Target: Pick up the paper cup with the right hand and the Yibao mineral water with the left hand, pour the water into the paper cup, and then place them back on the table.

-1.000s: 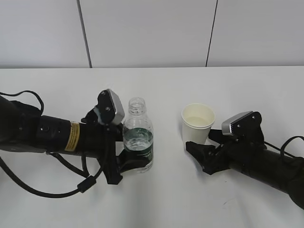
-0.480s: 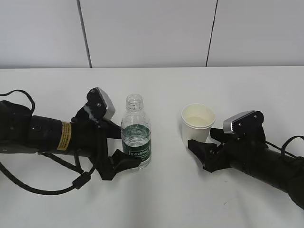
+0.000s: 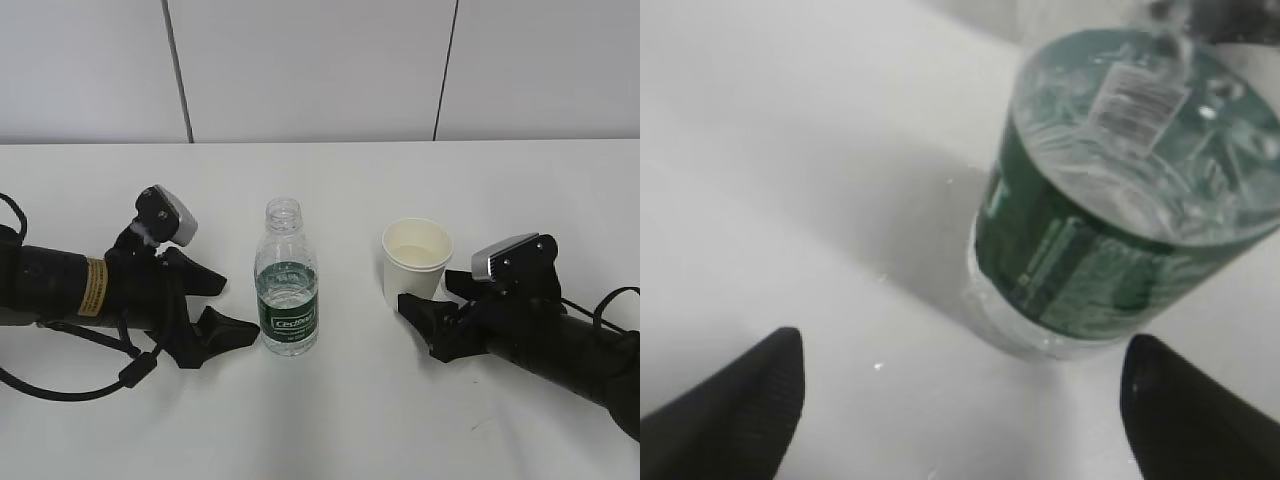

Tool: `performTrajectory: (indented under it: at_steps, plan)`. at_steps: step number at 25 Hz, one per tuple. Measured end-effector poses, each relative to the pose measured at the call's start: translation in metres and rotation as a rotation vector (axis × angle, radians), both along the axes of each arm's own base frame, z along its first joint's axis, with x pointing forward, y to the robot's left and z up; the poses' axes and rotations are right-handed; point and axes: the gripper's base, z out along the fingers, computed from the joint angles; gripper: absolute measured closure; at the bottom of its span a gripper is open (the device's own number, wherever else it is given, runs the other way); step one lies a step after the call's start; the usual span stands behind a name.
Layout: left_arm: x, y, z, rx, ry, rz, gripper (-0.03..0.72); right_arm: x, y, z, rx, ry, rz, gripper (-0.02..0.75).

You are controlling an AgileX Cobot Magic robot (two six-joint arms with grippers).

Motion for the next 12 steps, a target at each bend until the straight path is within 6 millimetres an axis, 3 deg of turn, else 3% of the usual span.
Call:
performTrajectory:
  at_steps: [12]
  plan:
    - [0.011,0.025,-0.006,0.079,0.02,0.142,0.104,-0.01,-0.023,-0.007,-0.061,0.041,-0.241,0.097]
